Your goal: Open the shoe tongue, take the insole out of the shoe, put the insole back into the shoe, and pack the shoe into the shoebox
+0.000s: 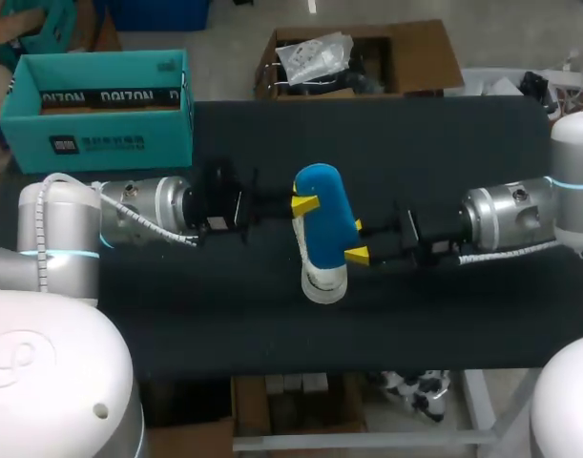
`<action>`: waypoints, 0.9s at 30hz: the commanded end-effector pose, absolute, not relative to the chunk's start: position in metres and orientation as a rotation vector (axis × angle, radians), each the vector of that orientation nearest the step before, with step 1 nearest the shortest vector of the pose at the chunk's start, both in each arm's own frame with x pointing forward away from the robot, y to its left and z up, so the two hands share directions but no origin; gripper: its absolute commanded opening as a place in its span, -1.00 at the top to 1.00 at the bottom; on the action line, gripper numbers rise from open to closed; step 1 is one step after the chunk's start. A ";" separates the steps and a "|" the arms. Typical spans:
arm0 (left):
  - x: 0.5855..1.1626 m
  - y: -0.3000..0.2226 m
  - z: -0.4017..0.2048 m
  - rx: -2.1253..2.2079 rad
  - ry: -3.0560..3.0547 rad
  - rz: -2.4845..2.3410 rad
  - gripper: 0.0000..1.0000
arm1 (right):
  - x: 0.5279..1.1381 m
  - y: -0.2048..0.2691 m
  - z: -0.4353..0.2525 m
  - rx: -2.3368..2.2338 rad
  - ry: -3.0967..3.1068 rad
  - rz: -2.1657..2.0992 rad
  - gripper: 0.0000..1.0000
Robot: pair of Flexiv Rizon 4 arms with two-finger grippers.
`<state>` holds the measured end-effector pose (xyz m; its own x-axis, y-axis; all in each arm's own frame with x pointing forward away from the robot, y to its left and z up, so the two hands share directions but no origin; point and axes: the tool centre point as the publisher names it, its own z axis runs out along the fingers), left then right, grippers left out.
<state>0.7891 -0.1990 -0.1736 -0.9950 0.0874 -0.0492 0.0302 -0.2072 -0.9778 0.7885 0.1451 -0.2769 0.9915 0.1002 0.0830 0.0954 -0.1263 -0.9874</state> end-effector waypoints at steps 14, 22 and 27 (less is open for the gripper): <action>0.796 -0.184 -0.172 -0.173 -1.969 2.296 -1.00 | 0.786 0.138 -0.282 -1.667 -0.203 0.041 1.00; 0.812 -0.145 -0.171 -0.374 -2.052 1.933 -1.00 | 0.769 0.126 -0.282 -1.638 -0.325 0.076 1.00; 0.816 -0.125 -0.175 -0.461 -2.150 1.755 -1.00 | 0.756 0.123 -0.277 -1.610 -0.406 0.082 1.00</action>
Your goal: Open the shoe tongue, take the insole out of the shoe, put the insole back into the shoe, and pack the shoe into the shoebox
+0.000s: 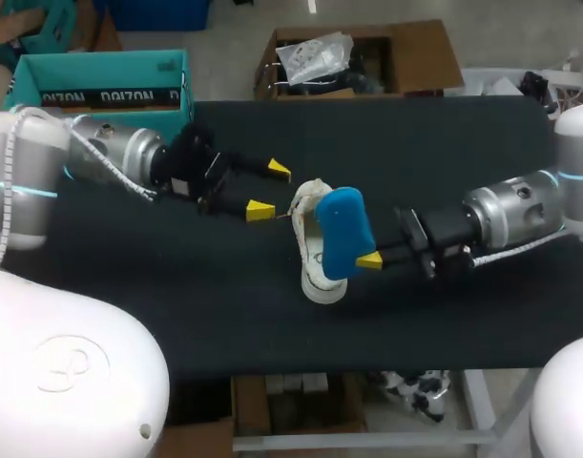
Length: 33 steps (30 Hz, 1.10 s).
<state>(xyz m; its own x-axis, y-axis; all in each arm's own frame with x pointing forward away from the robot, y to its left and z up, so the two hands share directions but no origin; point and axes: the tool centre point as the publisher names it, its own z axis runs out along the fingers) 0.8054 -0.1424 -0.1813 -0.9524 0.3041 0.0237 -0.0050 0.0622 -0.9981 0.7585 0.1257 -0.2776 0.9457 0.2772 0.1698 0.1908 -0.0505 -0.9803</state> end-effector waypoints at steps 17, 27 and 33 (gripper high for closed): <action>0.822 -0.113 -0.183 -0.470 -2.223 1.627 -1.00 | 0.735 0.124 -0.270 -1.538 -0.487 0.158 1.00; 0.843 -0.127 -0.186 -0.944 -2.012 1.526 -1.00 | 0.710 0.131 -0.261 -1.530 -0.510 0.120 1.00; 0.837 -0.135 -0.195 -1.153 -1.897 1.318 -1.00 | 0.689 0.138 -0.255 -1.549 -0.501 0.112 1.00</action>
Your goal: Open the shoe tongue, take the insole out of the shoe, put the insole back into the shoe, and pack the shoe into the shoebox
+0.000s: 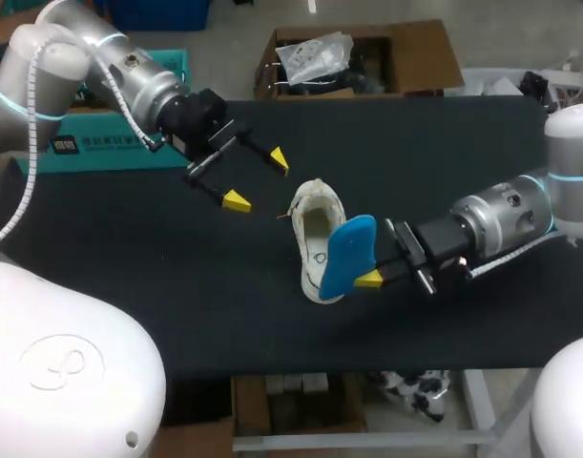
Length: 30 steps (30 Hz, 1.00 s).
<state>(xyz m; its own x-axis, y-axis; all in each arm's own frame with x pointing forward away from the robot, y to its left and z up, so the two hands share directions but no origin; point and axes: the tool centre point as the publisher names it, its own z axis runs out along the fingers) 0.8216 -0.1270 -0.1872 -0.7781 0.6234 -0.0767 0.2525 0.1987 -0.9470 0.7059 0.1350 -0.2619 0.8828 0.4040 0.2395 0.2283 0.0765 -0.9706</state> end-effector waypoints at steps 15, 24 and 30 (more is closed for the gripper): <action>0.831 -0.132 -0.210 -1.241 -1.786 1.268 -1.00 | 0.669 0.137 -0.254 -1.501 -0.561 0.140 1.00; 0.828 -0.131 -0.212 -1.249 -1.776 1.262 -1.00 | 0.670 0.139 -0.256 -1.488 -0.561 0.150 1.00; 0.828 -0.131 -0.212 -1.249 -1.776 1.262 -1.00 | 0.670 0.139 -0.256 -1.488 -0.561 0.150 1.00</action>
